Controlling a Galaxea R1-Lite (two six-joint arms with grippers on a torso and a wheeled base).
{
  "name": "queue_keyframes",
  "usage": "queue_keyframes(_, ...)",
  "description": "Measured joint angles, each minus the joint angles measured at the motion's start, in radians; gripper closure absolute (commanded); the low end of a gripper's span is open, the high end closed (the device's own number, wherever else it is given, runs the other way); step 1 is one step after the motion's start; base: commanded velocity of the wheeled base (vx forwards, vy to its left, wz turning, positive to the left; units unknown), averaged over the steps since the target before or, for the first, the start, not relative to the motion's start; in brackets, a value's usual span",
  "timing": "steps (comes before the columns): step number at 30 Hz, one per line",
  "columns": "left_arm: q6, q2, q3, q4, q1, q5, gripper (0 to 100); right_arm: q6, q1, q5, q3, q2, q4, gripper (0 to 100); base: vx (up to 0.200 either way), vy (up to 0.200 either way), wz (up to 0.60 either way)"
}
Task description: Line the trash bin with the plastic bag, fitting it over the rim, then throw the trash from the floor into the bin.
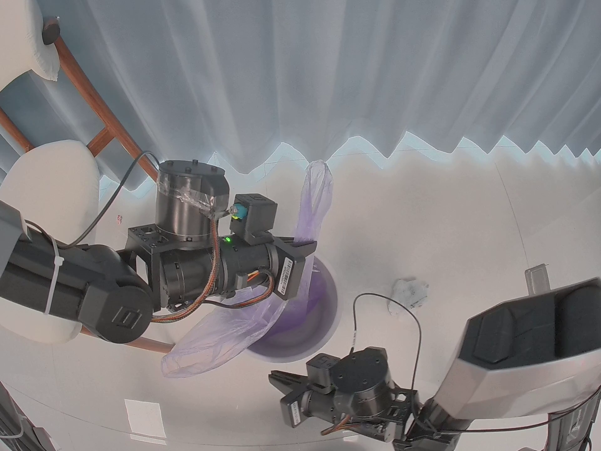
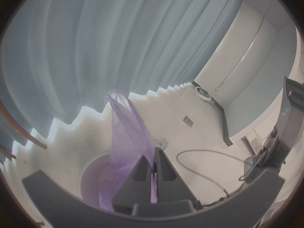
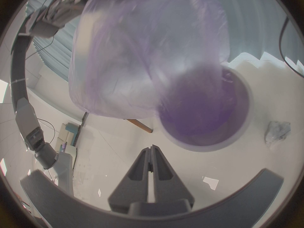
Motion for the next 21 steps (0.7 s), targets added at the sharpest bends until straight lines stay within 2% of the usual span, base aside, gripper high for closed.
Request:
queue_keyframes(14,-0.013,-0.001,-0.002,-0.001,0.000,0.001,100,0.020,0.129,-0.032,-0.482,0.202,0.052,100,0.000,0.000,0.00)
queue_keyframes(21,-0.016,0.001,-0.007,-0.001,-0.002,0.002,100,0.078,0.229,-0.102,-0.581,0.311,0.056,100,0.000,0.000,0.00)
